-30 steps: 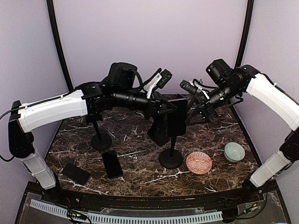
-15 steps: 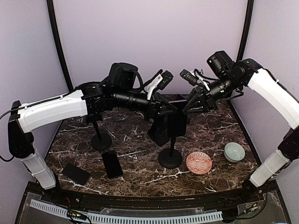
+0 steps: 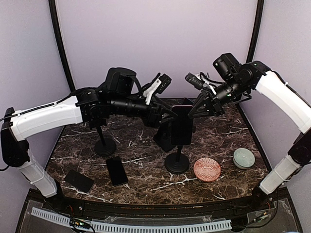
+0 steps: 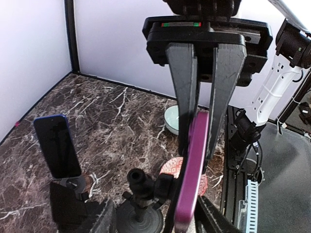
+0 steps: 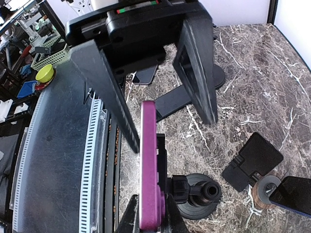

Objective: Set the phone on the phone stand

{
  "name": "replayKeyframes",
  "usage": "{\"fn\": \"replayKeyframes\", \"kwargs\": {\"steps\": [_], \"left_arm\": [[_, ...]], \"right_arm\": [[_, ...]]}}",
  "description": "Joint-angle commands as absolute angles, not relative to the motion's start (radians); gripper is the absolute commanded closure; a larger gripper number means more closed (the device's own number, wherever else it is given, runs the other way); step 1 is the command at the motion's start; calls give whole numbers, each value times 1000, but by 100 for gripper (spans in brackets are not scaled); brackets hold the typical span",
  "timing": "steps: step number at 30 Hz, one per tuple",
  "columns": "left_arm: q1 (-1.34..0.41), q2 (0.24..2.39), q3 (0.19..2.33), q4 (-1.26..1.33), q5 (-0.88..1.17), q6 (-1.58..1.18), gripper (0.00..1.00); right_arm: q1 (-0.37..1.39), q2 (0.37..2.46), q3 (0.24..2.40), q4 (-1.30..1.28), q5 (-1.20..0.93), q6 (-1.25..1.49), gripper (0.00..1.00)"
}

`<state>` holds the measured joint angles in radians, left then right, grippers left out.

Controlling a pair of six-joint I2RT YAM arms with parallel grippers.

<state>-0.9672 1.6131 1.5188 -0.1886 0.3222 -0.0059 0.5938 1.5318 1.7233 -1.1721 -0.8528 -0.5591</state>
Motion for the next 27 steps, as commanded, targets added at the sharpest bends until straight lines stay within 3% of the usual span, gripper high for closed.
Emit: {"fn": "replayKeyframes", "kwargs": {"steps": [1,27], "left_arm": [[-968,1450,1411,-160,232,-50,41],[-968,1355,1314,-147,182,-90,41]], "right_arm": [[594,1498,1767,-1114,-913,-542,100],[273,1500,1812,-990,-752,-571,100]]}}
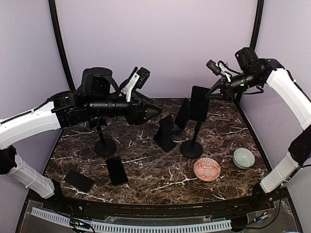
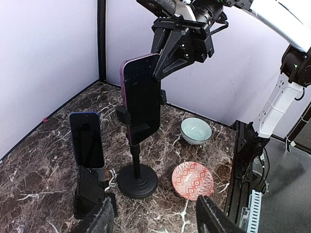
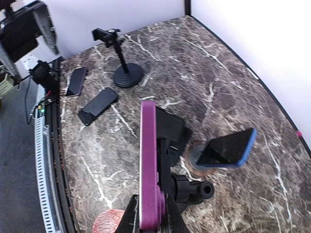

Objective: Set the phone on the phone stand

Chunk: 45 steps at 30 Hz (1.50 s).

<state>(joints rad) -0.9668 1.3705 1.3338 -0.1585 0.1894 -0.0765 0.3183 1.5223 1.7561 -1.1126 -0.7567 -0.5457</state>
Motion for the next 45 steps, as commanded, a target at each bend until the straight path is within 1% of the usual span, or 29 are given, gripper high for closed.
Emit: {"fn": "replayKeyframes", "kwargs": {"steps": [1,6,11,12,14,18,19,20,23,27,30,32,34,37,40,41,42,43,45], "left_arm": [[-968,1355,1312,-146,180,-92,41],[-968,1351,1307,-154,171,-100,41],[-968,1358,1307,-157,167,-100,41],[-968,1361,1308,-158,167,-102,41],[-968,1366,1312,-165,155,-112,40],[-968,1375,1329,-199,83,-154,38],[-968,1377,1332,-211,57,-167,38],[-968,1377,1333,-227,28,-183,37],[-968,1380,1326,-266,-49,-243,36],[-968,1387,1321,-321,-94,-303,37],[-968,1390,1314,-370,-113,-347,38],[-968,1390,1311,-414,-132,-392,39],[-968,1386,1304,-471,-172,-474,41],[-970,1370,1267,-510,-167,-563,43],[-985,1352,1214,-548,-173,-671,42],[-990,1350,1200,-570,-178,-711,41],[-998,1351,1191,-602,-180,-743,38],[-1007,1355,1184,-628,-184,-770,32],[-1035,1367,1170,-677,-197,-818,29]], "right_arm": [[258,1502,1813,-981,-749,-574,100],[200,1514,1836,-954,-753,-570,100],[187,1526,1805,-934,-745,-570,100],[187,1529,1797,-932,-740,-568,98],[187,1533,1787,-927,-731,-556,85],[186,1520,1775,-921,-730,-544,67],[186,1514,1774,-917,-728,-539,60],[186,1507,1773,-913,-723,-534,55],[186,1480,1800,-907,-698,-519,44],[186,1437,1868,-893,-689,-479,32],[187,1454,1941,-945,-753,-466,29],[191,1442,1922,-938,-822,-444,27],[226,1419,1868,-924,-874,-430,28],[341,1400,1802,-995,-910,-523,28],[538,1381,1710,-1097,-876,-660,28],[603,1371,1665,-1099,-848,-680,29],[666,1361,1618,-1086,-823,-690,29],[712,1355,1570,-1070,-799,-698,29],[765,1358,1488,-1025,-792,-691,29]]}}
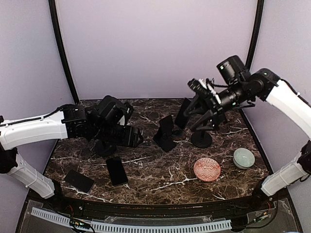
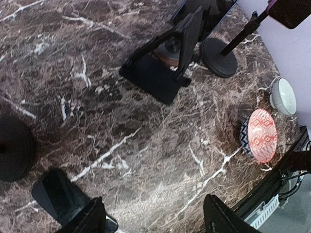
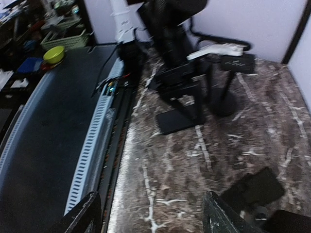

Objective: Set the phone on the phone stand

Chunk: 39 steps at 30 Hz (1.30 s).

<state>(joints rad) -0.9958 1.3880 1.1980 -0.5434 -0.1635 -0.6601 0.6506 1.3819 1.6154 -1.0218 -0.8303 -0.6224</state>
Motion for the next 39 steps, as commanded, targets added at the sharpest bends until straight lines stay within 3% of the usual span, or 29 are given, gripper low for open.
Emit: {"fn": "replayKeyframes", "kwargs": {"steps": [1,7,18,28,39], "left_arm": [[-1049,1373,1159,-699,-206,-848,28],[-1078,1423,1098,-899,-254,-1087,16],[-1077,1417,934,-857,-207,-1235,7],[-1025,1413,834,-633,-116,-1211,8],[-949,1538,907,-644,-99,-1165,7]], "right_arm": [[775,1366,1452,-1003,-794,-688,30],[786,1388,1273,-818,-796,-629,30],[791,1389,1216,-785,-825,-622,29],[800,1411,1235,-808,-838,-636,29],[801,1403,1225,-817,-813,-650,29]]}}
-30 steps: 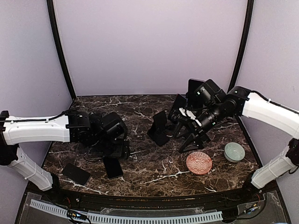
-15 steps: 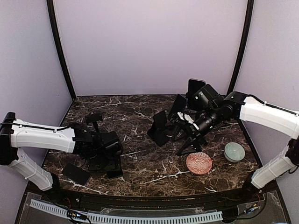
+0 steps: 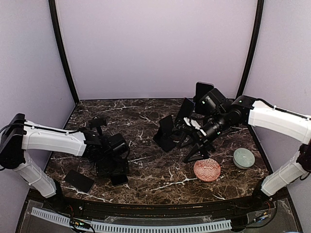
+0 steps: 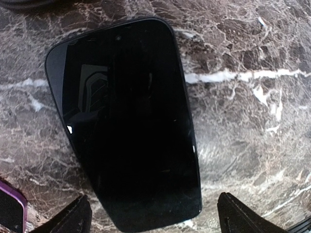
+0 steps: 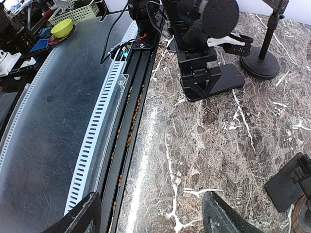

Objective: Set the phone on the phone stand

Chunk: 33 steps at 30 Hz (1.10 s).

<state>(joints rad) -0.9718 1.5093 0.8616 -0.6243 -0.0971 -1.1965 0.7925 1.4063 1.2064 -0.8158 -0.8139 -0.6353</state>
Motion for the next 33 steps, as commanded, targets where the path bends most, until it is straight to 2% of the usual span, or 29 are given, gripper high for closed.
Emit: {"fn": "replayKeyframes", "kwargs": {"steps": [1,10,18,21,33], "left_arm": [[-941,1550,915,-651,-96,-1163,8],[-910,1639,954,-691,-63,-1183,7],[-913,1601,1028,-804,-111,-1214,7],[-907,1571,1010,-787,-125,-1219,6],[-885,1676,1038,-766,-69,-1213,6]], "right_arm": [[801,1404,1224,-816,-812,-650,29],[802,1405,1223,-826,-799,-661,28],[804,1420,1228,-834,-801,-669,28],[807,1427,1231,-838,-801,-673,28],[820,1444,1250,-862,-784,-691,29]]}}
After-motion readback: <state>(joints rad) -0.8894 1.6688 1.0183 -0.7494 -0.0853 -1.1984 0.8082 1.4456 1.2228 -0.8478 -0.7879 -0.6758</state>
